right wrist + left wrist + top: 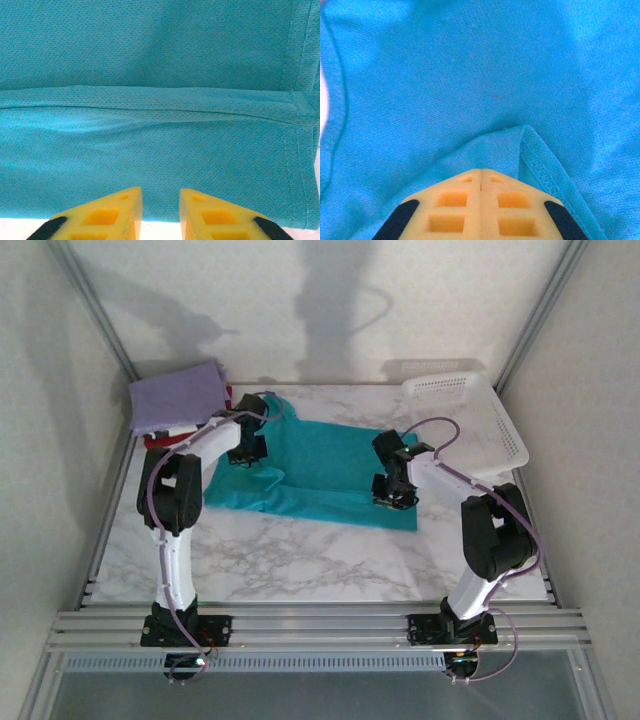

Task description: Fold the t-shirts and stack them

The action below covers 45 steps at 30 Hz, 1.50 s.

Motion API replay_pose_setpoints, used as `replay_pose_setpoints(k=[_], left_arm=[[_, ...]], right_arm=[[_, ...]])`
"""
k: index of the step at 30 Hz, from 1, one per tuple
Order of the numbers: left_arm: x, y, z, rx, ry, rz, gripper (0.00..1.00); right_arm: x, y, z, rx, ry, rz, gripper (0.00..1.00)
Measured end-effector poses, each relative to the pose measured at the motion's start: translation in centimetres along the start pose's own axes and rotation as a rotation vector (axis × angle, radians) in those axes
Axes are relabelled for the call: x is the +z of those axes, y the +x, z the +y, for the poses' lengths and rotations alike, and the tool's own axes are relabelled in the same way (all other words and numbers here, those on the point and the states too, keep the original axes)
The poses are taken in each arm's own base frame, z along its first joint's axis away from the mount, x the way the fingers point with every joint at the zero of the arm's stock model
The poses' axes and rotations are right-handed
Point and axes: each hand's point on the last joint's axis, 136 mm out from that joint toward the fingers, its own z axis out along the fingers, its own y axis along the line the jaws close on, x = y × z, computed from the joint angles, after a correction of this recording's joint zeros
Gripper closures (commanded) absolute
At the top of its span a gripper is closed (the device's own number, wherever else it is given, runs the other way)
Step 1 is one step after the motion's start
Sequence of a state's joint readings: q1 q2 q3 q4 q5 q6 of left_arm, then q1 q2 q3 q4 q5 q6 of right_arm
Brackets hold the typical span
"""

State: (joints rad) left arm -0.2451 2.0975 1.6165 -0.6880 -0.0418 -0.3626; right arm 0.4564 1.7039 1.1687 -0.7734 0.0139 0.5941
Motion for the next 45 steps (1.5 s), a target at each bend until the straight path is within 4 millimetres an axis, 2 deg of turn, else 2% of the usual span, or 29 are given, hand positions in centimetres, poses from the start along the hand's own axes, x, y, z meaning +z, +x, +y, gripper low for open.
replay_pose_setpoints(k=[5,8,10,20,27,30,36,40,45], left_arm=[[-0.5,-0.9,0.1,-0.03,0.034,-0.018,1.0],[-0.5,-0.8,-0.3,-0.033,0.059,-0.01,0.85],[-0.5,-0.7,-0.6,-0.034,0.073,-0.004,0.82],[0.2,1.0,-1.5,-0.02,0.096,0.03,0.77],[0.4,1.0,-2.4,-0.013,0.108,0.019,0.74],[0.8,1.4,-2.5,-0.009,0.102,0.029,0.74],[2.1,2.8,-1.6,-0.003,0.063,0.061,0.83],[2.2,2.6,-1.6,-0.004,0.061,0.048,0.93],[2.2,2.4,-1.6,-0.005,0.058,0.041,0.99]], right_arm=[[0.0,0.0,0.0,0.0,0.0,0.0,0.73],[0.0,0.0,0.0,0.0,0.0,0.0,0.73],[0.0,0.0,0.0,0.0,0.0,0.0,0.73],[0.0,0.0,0.0,-0.001,0.0,0.0,0.73],[0.0,0.0,0.0,-0.004,0.0,0.0,0.73],[0.0,0.0,0.0,-0.004,0.0,0.0,0.73],[0.0,0.0,0.0,-0.004,0.0,0.0,0.73],[0.0,0.0,0.0,-0.004,0.0,0.001,0.73],[0.0,0.0,0.0,-0.007,0.001,0.001,0.74]])
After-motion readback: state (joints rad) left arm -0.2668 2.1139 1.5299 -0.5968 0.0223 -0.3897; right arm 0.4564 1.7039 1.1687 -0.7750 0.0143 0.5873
